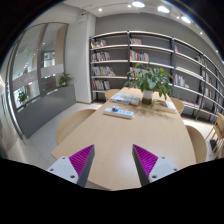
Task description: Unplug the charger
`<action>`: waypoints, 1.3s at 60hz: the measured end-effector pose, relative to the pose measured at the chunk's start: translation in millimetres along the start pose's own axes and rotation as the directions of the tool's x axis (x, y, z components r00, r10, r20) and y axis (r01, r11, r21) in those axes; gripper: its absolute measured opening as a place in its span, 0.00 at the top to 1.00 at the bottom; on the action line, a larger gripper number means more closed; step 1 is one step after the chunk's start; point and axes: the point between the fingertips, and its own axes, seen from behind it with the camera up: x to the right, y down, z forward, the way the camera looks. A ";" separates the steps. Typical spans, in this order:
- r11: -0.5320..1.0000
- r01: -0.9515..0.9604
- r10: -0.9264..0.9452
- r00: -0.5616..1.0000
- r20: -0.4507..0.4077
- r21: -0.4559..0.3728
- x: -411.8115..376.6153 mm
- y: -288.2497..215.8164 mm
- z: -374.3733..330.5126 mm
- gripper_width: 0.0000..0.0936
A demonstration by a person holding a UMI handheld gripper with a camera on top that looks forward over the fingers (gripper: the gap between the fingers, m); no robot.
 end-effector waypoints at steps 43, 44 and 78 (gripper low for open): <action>0.982 -0.179 0.163 0.964 -0.211 -0.060 4.3 -68.9 324.7 0.20; 0.982 -0.182 0.167 0.962 -0.217 -0.055 7.3 -73.4 332.1 0.21; 0.968 -0.237 0.208 0.943 -0.260 -0.084 35.8 -97.4 416.4 0.87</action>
